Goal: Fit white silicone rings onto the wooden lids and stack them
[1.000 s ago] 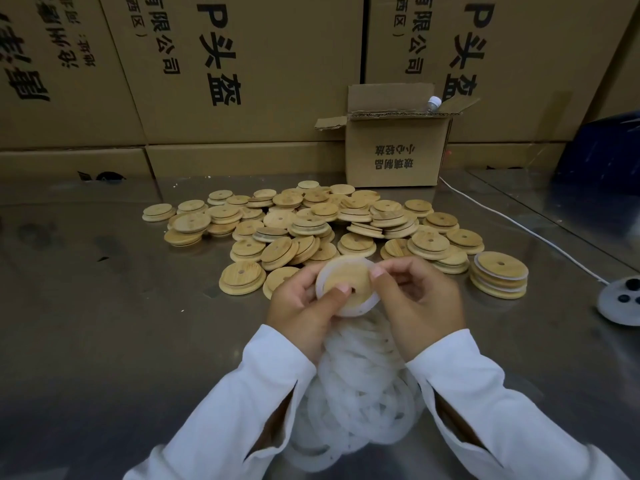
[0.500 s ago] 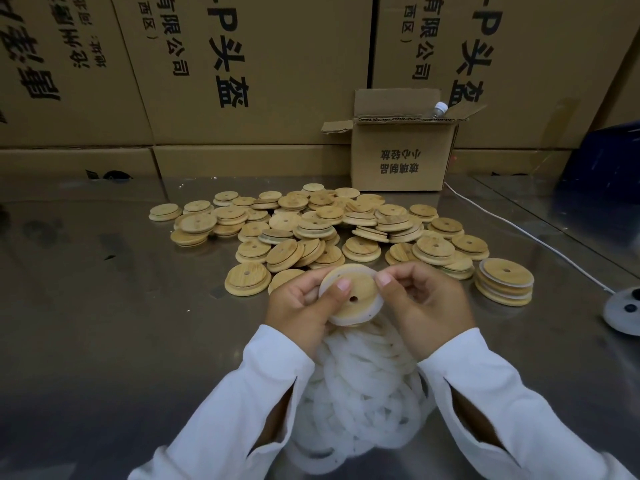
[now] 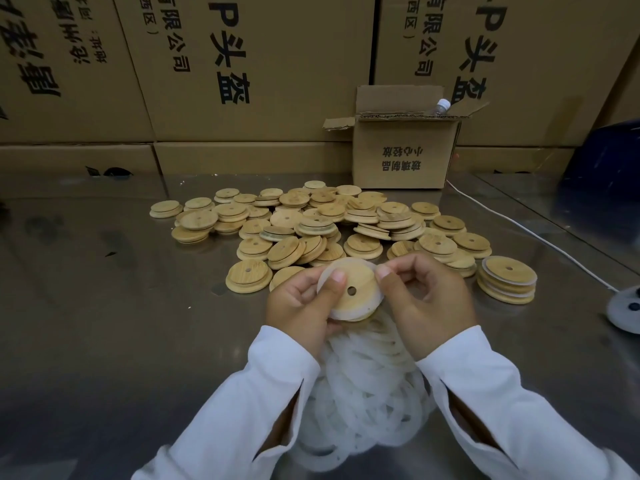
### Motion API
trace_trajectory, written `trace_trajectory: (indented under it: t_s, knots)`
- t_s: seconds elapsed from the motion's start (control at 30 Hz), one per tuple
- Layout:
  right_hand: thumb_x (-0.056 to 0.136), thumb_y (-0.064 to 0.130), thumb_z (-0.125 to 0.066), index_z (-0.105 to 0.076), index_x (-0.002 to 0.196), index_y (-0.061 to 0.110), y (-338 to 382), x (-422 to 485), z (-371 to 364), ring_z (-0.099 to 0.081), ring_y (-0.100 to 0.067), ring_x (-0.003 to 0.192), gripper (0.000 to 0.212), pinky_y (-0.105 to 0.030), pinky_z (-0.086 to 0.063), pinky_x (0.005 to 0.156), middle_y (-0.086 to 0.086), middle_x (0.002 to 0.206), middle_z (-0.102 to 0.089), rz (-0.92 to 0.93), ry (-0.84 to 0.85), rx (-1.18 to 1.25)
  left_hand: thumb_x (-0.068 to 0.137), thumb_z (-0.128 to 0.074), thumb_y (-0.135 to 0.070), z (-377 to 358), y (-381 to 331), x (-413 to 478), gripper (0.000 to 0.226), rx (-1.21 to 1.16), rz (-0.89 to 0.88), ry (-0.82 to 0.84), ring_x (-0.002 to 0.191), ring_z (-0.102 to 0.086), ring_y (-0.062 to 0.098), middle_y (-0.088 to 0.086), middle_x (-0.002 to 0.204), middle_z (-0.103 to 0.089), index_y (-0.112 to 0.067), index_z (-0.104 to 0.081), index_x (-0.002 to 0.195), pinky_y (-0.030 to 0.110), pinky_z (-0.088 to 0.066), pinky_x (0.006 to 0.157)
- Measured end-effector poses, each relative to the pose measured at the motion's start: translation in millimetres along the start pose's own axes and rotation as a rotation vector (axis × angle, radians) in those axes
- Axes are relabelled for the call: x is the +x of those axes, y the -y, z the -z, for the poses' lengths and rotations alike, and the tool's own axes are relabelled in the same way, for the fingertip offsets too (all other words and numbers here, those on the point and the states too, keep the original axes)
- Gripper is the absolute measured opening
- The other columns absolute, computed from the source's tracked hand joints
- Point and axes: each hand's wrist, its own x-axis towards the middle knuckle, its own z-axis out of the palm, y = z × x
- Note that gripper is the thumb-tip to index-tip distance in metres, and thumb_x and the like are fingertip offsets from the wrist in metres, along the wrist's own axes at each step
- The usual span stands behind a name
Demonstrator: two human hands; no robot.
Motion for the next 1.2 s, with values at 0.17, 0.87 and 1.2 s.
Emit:
trace_trajectory:
  t_s: [0.17,0.87,1.2]
  knots:
    - [0.08,0.018,-0.06,-0.058,0.075,0.022,-4,-5,-4,-0.054,-0.003,0.066,0.007,-0.017,-0.045,0.065,0.006,0.069,-0.06,-0.026,-0.006,0.0,0.062,-0.073,-0.02,-3,0,-1,0.024,0.074,-0.053,-0.046,0.074,-0.069,0.022,0.008,0.077,-0.073,-0.01,-0.066,0.084,0.041,-0.054,0.078]
    - [0.08,0.016,-0.065,-0.064,0.067,0.017,-2,1,6,-0.052,-0.009,0.061,0.013,-0.015,-0.044,0.059,-0.005,0.067,-0.061,-0.152,0.11,0.033,0.084,-0.06,-0.01,4,-5,5,0.012,0.186,-0.043,0.032,0.091,-0.066,0.03,0.015,0.091,-0.072,-0.014,-0.07,0.088,0.044,-0.051,0.087]
    - [0.08,0.013,-0.065,-0.064,0.066,0.019,5,0,7,-0.053,-0.013,0.061,0.015,-0.016,-0.045,0.059,-0.01,0.067,-0.062,-0.07,0.131,0.072,0.074,-0.063,-0.018,7,-13,7,0.015,0.11,-0.039,0.027,0.081,-0.068,0.017,0.002,0.081,-0.073,-0.015,-0.069,0.087,0.04,-0.052,0.086]
